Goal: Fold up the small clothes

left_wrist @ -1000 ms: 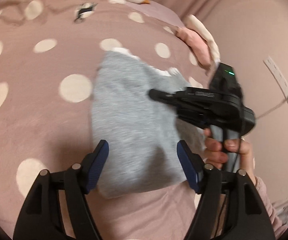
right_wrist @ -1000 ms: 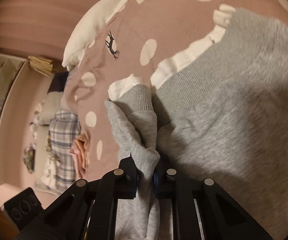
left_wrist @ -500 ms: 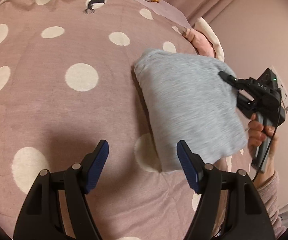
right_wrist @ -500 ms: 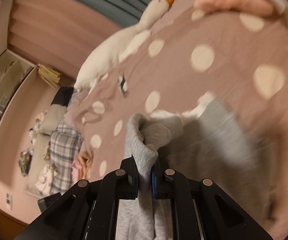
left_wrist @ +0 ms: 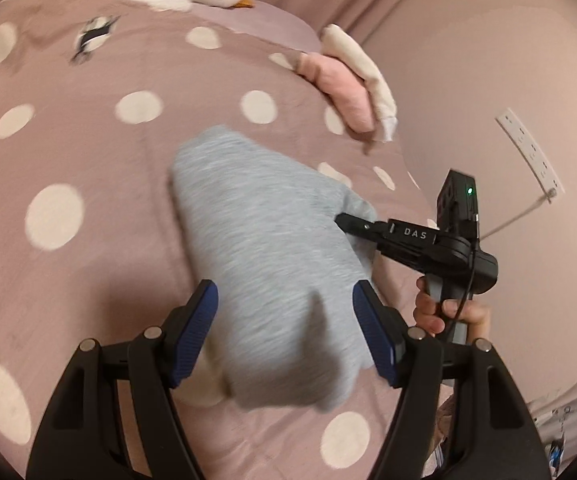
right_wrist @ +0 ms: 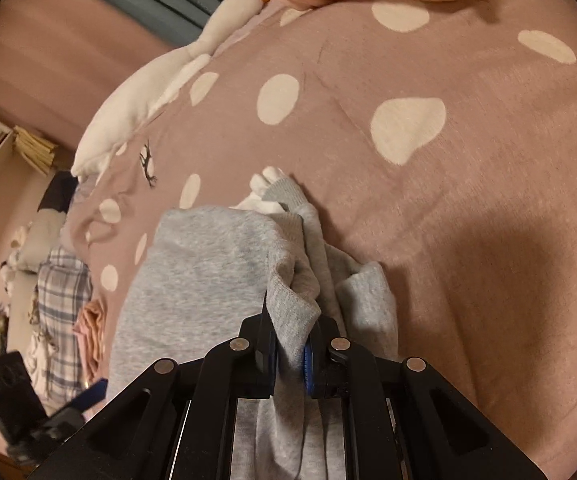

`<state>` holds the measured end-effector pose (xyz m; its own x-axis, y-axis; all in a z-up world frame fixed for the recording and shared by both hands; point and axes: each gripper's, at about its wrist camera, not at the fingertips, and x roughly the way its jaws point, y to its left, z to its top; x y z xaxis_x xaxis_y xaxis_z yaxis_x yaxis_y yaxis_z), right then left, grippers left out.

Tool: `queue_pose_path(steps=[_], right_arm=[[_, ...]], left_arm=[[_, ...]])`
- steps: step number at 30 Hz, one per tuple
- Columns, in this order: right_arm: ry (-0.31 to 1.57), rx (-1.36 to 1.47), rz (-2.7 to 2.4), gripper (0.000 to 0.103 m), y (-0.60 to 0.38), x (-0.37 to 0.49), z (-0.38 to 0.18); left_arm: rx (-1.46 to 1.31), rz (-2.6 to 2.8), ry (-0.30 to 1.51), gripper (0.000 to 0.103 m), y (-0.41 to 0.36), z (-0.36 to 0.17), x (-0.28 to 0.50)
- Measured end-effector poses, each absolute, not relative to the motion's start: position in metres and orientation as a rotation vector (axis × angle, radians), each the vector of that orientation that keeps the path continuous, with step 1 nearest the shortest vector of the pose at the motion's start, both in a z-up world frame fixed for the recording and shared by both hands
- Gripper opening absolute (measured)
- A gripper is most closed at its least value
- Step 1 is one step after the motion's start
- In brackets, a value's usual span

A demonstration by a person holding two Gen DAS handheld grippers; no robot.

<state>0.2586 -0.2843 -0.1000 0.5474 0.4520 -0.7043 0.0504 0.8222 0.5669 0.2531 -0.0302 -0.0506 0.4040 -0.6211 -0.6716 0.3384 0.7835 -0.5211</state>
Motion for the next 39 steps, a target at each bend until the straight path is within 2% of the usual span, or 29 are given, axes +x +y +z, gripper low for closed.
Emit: queue_pose_path(steps=[6, 10, 12, 14, 15, 18, 22, 26, 30, 33, 39], right_arm=[[0.893, 0.482, 0.230, 0.011, -0.290, 0.259, -0.064], [0.895, 0.427, 0.189, 0.011, -0.290, 0.266, -0.066], [0.920, 0.403, 0.153, 0.011, -0.290, 0.271, -0.079], [0.956, 0.412, 0.123, 0.011, -0.292, 0.275, -0.097], [0.971, 0.426, 0.126, 0.011, -0.293, 0.274, -0.103], [1.017, 0.436, 0.166, 0.011, -0.289, 0.271, -0.115], [0.977, 0.480, 0.159, 0.014, -0.301, 0.262, -0.097], [0.889, 0.456, 0.191, 0.025, -0.307, 0.239, -0.067], [0.882, 0.382, 0.273, 0.027, -0.290, 0.214, -0.056], [0.890, 0.304, 0.324, 0.027, -0.274, 0.195, -0.063], [1.038, 0.180, 0.262, 0.027, -0.256, 0.196, -0.116]], left_arm=[[-0.265, -0.668, 0.975, 0.069, -0.061, -0.048, 0.259], [-0.233, -0.700, 1.013, 0.068, -0.077, -0.060, 0.267], [-0.235, -0.715, 1.071, 0.061, -0.084, -0.072, 0.274], [-0.207, -0.684, 1.115, 0.041, -0.091, -0.084, 0.279], [-0.182, -0.666, 1.123, 0.038, -0.094, -0.087, 0.280], [-0.114, -0.647, 1.121, 0.038, -0.099, -0.090, 0.277], [-0.058, -0.625, 1.121, 0.038, -0.100, -0.090, 0.275], [-0.085, -0.633, 1.130, 0.038, -0.092, -0.090, 0.276], [-0.086, -0.633, 1.132, 0.038, -0.089, -0.088, 0.275], [-0.036, -0.608, 1.119, 0.038, -0.090, -0.089, 0.272], [0.064, -0.582, 1.097, 0.038, -0.101, -0.100, 0.268]])
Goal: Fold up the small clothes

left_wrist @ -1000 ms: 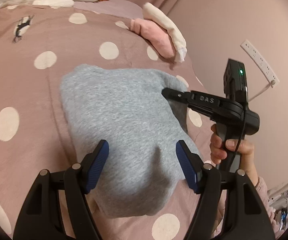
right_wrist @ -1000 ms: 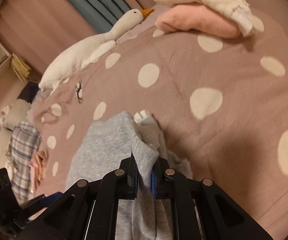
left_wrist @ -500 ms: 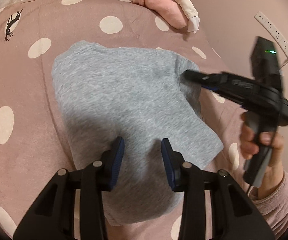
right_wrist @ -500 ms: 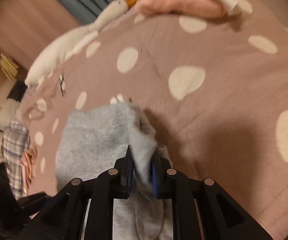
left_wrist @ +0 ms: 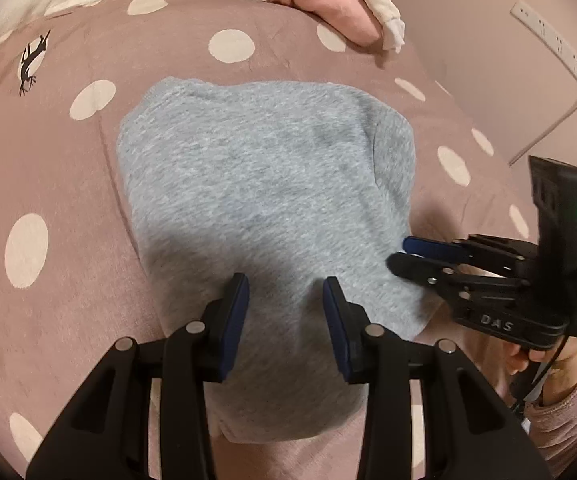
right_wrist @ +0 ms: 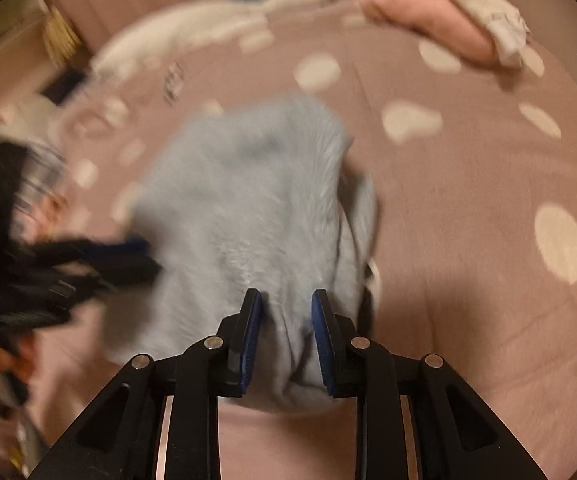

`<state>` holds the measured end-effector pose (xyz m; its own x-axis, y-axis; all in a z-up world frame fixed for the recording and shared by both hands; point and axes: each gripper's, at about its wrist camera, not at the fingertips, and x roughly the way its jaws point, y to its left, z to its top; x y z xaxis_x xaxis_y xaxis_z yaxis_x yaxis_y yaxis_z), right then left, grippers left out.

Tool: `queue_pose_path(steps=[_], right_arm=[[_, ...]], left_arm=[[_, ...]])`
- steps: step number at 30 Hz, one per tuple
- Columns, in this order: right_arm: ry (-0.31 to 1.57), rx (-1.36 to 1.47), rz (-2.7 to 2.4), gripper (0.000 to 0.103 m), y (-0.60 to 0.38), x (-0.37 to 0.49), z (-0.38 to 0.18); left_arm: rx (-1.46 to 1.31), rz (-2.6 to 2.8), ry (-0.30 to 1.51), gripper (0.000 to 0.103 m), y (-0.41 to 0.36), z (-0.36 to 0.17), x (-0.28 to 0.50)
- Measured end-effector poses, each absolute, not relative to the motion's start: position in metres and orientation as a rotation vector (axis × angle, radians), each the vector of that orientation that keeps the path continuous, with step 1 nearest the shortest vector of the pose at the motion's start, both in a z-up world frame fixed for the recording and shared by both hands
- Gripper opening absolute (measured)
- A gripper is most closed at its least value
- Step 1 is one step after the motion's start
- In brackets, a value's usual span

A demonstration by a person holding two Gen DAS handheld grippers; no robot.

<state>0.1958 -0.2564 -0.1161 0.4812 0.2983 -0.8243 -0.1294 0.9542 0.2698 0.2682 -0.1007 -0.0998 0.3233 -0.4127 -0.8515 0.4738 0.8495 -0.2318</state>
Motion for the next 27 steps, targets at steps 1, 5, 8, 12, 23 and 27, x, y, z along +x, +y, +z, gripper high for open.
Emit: queue_pose_path(steps=[1, 5, 8, 12, 23, 27], right_arm=[[1.032, 0.213, 0.262, 0.027, -0.260, 0.197, -0.121], [1.034, 0.250, 0.258, 0.027, -0.266, 0.196, -0.114], [1.018, 0.266, 0.277, 0.027, -0.269, 0.189, -0.101], [0.939, 0.303, 0.324, 0.027, -0.276, 0.179, -0.079], [0.883, 0.300, 0.441, 0.028, -0.213, 0.257, -0.068], [0.966, 0.325, 0.353, 0.027, -0.205, 0.286, -0.094]], left_arm=[[0.076, -0.580, 1.088, 0.038, -0.101, -0.100, 0.267], [-0.003, -0.607, 1.075, 0.039, -0.090, -0.094, 0.267], [-0.153, -0.650, 1.047, 0.050, -0.068, -0.078, 0.262], [-0.208, -0.670, 0.974, 0.061, -0.046, -0.062, 0.243], [-0.134, -0.731, 1.032, 0.059, -0.067, -0.095, 0.232], [-0.155, -0.749, 1.040, 0.059, -0.066, -0.096, 0.236]])
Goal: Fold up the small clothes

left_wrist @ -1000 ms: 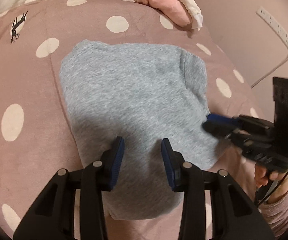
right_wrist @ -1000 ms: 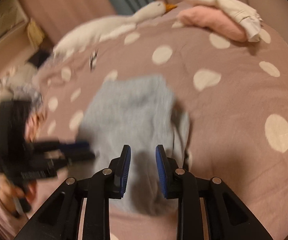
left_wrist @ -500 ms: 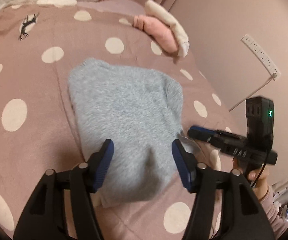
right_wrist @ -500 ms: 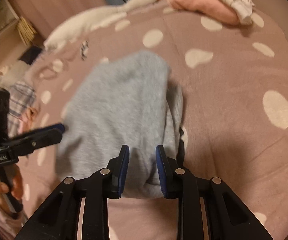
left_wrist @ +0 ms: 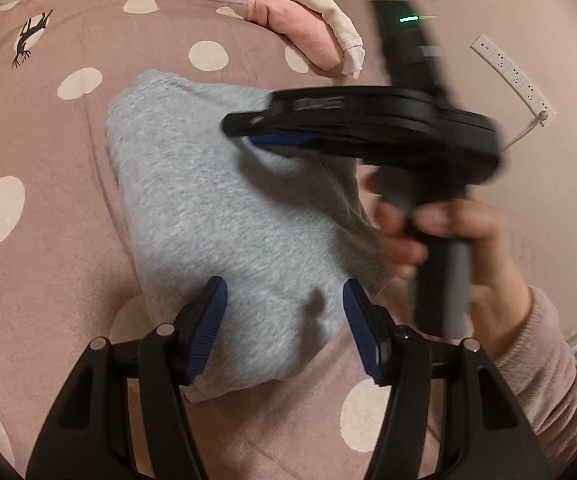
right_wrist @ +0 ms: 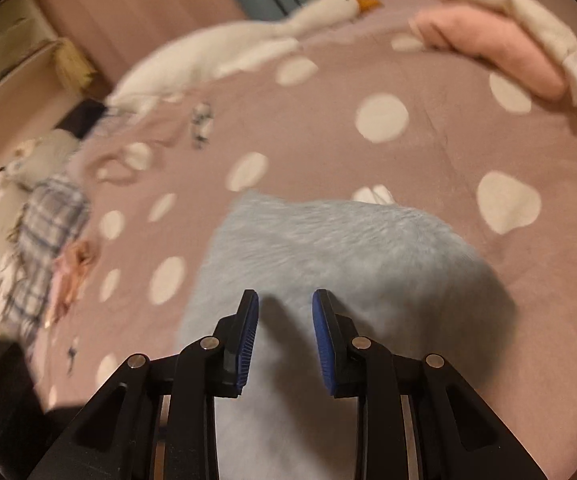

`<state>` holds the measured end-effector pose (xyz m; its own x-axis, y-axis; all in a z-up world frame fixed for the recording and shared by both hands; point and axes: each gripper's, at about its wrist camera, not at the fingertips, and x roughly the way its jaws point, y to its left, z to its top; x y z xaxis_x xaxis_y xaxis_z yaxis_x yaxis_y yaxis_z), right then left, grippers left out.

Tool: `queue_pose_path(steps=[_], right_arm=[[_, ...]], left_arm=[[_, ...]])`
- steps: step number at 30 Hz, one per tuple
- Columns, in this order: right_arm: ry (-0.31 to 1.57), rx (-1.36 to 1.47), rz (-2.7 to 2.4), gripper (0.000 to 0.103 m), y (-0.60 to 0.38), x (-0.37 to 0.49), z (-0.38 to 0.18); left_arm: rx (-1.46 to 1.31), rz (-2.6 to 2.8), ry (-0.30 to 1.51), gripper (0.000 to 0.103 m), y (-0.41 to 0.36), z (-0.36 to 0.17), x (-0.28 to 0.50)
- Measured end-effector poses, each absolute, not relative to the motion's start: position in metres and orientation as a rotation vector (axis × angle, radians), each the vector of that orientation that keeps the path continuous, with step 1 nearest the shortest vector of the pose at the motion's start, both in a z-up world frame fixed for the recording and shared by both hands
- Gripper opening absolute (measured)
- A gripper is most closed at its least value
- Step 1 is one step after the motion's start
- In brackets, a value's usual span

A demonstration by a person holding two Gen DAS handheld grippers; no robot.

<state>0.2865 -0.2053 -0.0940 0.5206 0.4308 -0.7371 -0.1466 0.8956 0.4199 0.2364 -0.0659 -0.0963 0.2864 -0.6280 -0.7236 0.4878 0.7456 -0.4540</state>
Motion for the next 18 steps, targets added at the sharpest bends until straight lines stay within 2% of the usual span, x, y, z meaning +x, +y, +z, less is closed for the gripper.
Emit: queue_pose_path(steps=[3, 7, 14, 18], right_arm=[[1.040, 0.353, 0.308, 0.027, -0.208, 0.299, -0.118], [1.045, 0.410, 0.320, 0.027, -0.216, 0.296, -0.114], [0.922, 0.435, 0.294, 0.028, -0.246, 0.266, -0.081], [0.954, 0.455, 0.161, 0.028, -0.269, 0.270, -0.102]], left_arm=[[-0.172, -0.756, 1.047, 0.058, -0.067, -0.098, 0.240], [-0.173, -0.755, 1.048, 0.057, -0.069, -0.100, 0.240], [-0.176, -0.741, 1.051, 0.059, -0.069, -0.099, 0.241], [-0.162, -0.722, 1.050, 0.059, -0.073, -0.098, 0.239]])
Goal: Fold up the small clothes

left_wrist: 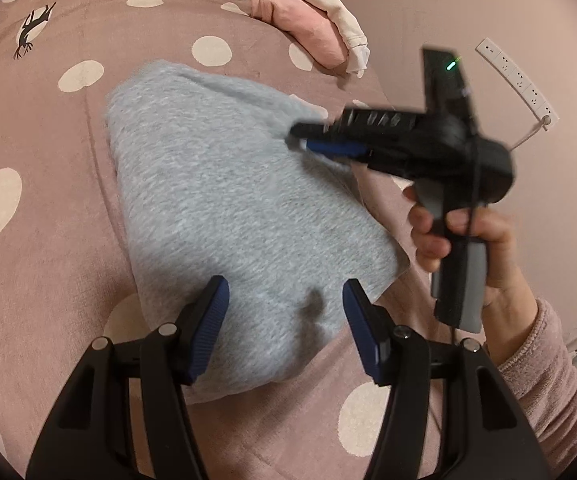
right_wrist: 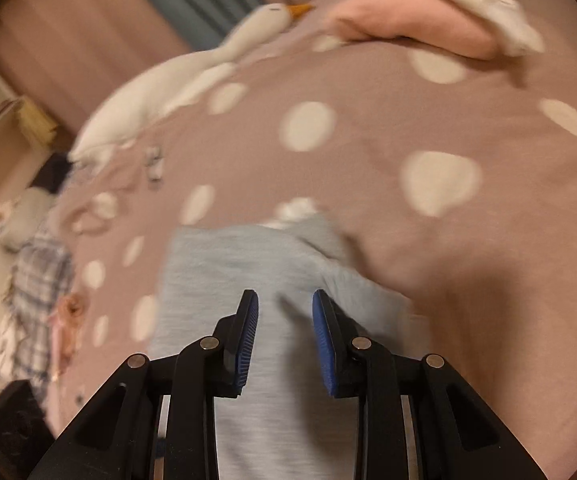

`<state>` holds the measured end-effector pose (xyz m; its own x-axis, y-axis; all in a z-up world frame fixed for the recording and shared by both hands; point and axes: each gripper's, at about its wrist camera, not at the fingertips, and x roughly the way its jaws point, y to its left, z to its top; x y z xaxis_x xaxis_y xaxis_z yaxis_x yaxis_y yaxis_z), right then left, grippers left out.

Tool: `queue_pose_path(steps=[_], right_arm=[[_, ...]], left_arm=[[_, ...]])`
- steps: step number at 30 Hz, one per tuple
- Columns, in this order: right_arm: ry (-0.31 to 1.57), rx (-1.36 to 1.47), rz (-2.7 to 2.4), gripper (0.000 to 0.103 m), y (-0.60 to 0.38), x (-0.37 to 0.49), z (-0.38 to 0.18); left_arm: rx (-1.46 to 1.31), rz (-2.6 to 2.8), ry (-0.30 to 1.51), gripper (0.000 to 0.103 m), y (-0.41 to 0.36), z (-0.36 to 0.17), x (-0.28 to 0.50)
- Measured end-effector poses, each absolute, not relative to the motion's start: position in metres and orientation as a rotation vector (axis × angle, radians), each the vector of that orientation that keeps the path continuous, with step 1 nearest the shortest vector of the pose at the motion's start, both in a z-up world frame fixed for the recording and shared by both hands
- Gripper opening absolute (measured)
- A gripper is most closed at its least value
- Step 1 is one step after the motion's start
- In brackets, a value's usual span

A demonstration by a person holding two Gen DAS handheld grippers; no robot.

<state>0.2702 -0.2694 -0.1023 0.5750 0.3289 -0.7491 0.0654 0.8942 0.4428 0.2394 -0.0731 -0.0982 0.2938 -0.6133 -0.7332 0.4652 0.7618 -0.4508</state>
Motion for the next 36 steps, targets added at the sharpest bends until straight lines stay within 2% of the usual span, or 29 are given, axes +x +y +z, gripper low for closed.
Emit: queue_pose_path(steps=[5, 9, 14, 21, 31, 33, 36], right_arm=[[0.937, 0.547, 0.183, 0.028, -0.277, 0.256, -0.112], [0.905, 0.476, 0.212, 0.032, -0.264, 0.235, -0.096], [0.863, 0.387, 0.302, 0.032, -0.245, 0.199, -0.078], [0.955, 0.217, 0.269, 0.032, -0.223, 0.190, -0.104], [0.949, 0.256, 0.272, 0.032, -0.228, 0.168, -0.104], [0.929, 0.274, 0.285, 0.032, -0.233, 0.156, -0.100], [0.897, 0.321, 0.308, 0.034, -0.239, 0.142, -0.098]], left_arm=[[-0.145, -0.678, 1.045, 0.059, -0.076, -0.098, 0.237], [-0.159, -0.661, 1.048, 0.059, -0.074, -0.099, 0.239], [-0.157, -0.649, 1.046, 0.059, -0.077, -0.096, 0.238], [-0.138, -0.627, 1.046, 0.059, -0.082, -0.097, 0.234], [-0.176, -0.602, 1.050, 0.059, -0.071, -0.092, 0.222], [-0.173, -0.600, 1.051, 0.062, -0.066, -0.089, 0.216], [-0.146, -0.563, 1.043, 0.071, -0.056, -0.085, 0.203]])
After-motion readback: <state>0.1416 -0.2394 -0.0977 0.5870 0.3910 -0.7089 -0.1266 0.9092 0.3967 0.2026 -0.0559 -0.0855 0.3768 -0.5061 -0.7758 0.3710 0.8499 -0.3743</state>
